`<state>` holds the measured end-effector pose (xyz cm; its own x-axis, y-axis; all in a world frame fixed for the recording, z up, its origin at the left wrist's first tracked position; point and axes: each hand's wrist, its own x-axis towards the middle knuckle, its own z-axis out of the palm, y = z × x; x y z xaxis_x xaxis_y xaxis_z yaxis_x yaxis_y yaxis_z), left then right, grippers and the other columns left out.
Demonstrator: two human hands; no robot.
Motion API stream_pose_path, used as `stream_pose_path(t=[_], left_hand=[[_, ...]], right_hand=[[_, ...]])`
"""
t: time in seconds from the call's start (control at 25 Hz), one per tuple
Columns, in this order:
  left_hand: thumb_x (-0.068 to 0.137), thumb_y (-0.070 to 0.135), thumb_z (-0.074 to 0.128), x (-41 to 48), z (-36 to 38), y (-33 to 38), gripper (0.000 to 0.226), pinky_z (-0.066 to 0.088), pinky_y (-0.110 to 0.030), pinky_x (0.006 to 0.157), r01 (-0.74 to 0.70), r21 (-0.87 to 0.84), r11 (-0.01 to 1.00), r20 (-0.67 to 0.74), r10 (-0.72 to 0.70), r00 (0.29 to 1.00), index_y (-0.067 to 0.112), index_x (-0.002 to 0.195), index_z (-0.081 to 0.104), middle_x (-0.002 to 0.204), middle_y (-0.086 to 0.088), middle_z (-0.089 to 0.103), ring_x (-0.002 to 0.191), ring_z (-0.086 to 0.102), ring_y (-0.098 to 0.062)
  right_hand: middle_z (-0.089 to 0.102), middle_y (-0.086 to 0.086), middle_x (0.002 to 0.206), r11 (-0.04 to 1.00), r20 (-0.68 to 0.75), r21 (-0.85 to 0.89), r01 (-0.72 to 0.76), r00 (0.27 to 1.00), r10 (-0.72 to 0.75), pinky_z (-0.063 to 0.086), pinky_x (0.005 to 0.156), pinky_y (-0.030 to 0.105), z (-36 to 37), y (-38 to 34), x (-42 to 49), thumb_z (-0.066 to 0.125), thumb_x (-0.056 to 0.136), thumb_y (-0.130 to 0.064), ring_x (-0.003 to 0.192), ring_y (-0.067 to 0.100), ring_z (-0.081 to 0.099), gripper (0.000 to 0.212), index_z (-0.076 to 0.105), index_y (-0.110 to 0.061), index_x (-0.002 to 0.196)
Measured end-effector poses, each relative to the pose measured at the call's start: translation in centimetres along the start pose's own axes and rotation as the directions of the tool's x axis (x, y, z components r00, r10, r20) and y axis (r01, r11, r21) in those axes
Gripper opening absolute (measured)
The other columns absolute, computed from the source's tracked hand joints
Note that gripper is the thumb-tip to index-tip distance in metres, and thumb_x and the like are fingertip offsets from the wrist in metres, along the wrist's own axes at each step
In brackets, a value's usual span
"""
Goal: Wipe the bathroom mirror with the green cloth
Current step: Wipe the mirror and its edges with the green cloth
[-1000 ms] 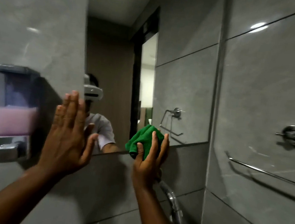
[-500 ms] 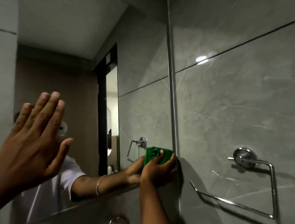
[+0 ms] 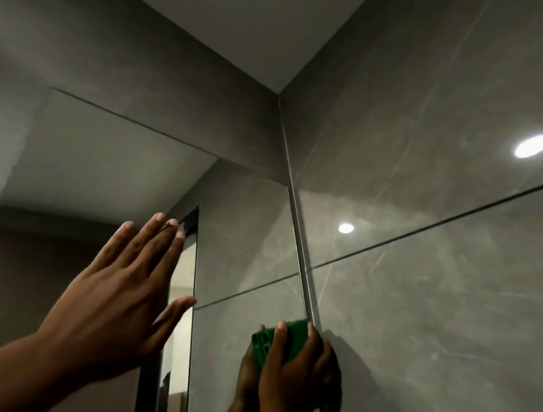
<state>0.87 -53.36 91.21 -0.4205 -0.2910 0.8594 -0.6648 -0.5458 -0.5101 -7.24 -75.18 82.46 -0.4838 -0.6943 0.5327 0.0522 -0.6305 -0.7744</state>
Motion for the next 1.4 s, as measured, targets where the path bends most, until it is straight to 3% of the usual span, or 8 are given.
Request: stream_pose_path(t=[0.12, 0.32, 0.64, 0.8, 0.96, 1.16, 1.28, 1.4], left_hand=[[0.090, 0.061, 0.015, 4.1, -0.1, -1.1, 0.081, 0.017, -0.045, 0.120, 0.027, 0.035, 0.999, 0.092, -0.030, 0.995, 0.002, 0.144, 0.030, 0.154, -0.016, 0.029, 0.146, 0.021, -0.032], [0.076, 0.066, -0.014, 8.6, 1.3, -5.6, 0.094, -0.005, -0.041, 0.123, 0.092, 0.096, 0.991, 0.060, -0.099, 0.993, 0.010, 0.151, -0.004, 0.161, -0.011, -0.009, 0.149, -0.016, -0.024], [0.081, 0.066, 0.001, 12.0, -0.8, -14.3, 0.092, -0.004, -0.041, 0.122, 0.107, 0.263, 0.959, 0.069, -0.130, 0.989, 0.008, 0.151, 0.002, 0.163, -0.015, 0.002, 0.150, -0.006, -0.027], [0.081, 0.066, 0.003, 12.0, -2.0, -16.3, 0.091, -0.003, -0.042, 0.122, 0.155, 0.279, 0.948, 0.066, -0.179, 0.982, 0.008, 0.151, 0.002, 0.163, -0.015, 0.000, 0.151, -0.007, -0.027], [0.084, 0.061, 0.009, 12.2, -3.6, -17.9, 0.086, -0.002, -0.040, 0.121, 0.170, 0.248, 0.954, 0.023, -0.182, 0.983, 0.008, 0.152, 0.004, 0.163, -0.015, 0.004, 0.151, -0.004, -0.026], [0.086, 0.065, 0.010, 11.0, -7.1, -19.6, 0.088, 0.000, -0.039, 0.123, 0.122, 0.219, 0.968, -0.014, -0.122, 0.992, 0.008, 0.152, 0.005, 0.163, -0.014, 0.006, 0.151, -0.003, -0.022], [0.085, 0.065, 0.009, 9.0, -8.0, -19.4, 0.087, 0.000, -0.038, 0.123, 0.126, 0.249, 0.960, 0.069, -0.148, 0.987, 0.010, 0.152, 0.004, 0.163, -0.012, 0.005, 0.151, -0.005, -0.021], [0.087, 0.061, 0.011, 5.3, -8.3, -17.9, 0.084, 0.000, -0.036, 0.123, 0.202, 0.172, 0.964, 0.122, -0.224, 0.967, 0.009, 0.152, 0.006, 0.163, -0.012, 0.007, 0.151, -0.003, -0.020]], right_hand=[[0.046, 0.011, 0.144, 0.990, -0.018, -0.030, 0.136, 0.990, -0.137, 0.029, 0.109, 0.048, 3.9, -3.2, 4.6, 0.036, 0.084, -0.068, 0.133, 0.035, 0.039, 0.068, 0.049, -0.025, 0.134], [0.046, 0.008, 0.142, 0.944, -0.005, 0.078, 0.321, 0.947, -0.322, 0.025, 0.112, 0.046, 7.8, -10.6, 10.7, 0.050, 0.089, -0.057, 0.133, 0.031, 0.037, 0.056, 0.050, -0.026, 0.135], [0.036, 0.012, 0.147, 0.918, 0.141, 0.119, 0.378, 0.909, -0.392, 0.031, 0.105, 0.051, 11.4, -23.2, 15.0, 0.042, 0.089, -0.062, 0.130, 0.038, 0.036, 0.059, 0.043, -0.027, 0.136], [0.036, 0.007, 0.148, 0.747, 0.112, 0.220, 0.628, 0.744, -0.659, 0.035, 0.105, 0.051, 12.7, -27.1, 9.7, 0.044, 0.085, -0.064, 0.129, 0.033, 0.036, 0.056, 0.047, -0.033, 0.132], [0.036, 0.004, 0.149, 0.631, 0.089, 0.289, 0.720, 0.636, -0.767, 0.032, 0.105, 0.048, 12.7, -30.5, 4.5, 0.042, 0.085, -0.064, 0.132, 0.031, 0.033, 0.053, 0.045, -0.036, 0.130], [0.032, 0.006, 0.155, 0.340, 0.107, 0.367, 0.865, 0.324, -0.940, 0.032, 0.106, 0.050, 12.1, -32.3, -0.8, 0.039, 0.086, -0.065, 0.137, 0.033, 0.029, 0.059, 0.039, -0.034, 0.136], [0.037, 0.010, 0.153, 0.252, 0.071, 0.378, 0.891, 0.243, -0.967, 0.036, 0.106, 0.050, 11.2, -31.0, -4.2, 0.045, 0.087, -0.062, 0.137, 0.035, 0.034, 0.058, 0.039, -0.030, 0.135], [0.037, 0.009, 0.153, 0.245, 0.133, 0.458, 0.854, 0.207, -0.969, 0.034, 0.109, 0.053, 9.0, -27.6, -7.0, 0.045, 0.089, -0.052, 0.138, 0.034, 0.034, 0.055, 0.040, -0.027, 0.139]])
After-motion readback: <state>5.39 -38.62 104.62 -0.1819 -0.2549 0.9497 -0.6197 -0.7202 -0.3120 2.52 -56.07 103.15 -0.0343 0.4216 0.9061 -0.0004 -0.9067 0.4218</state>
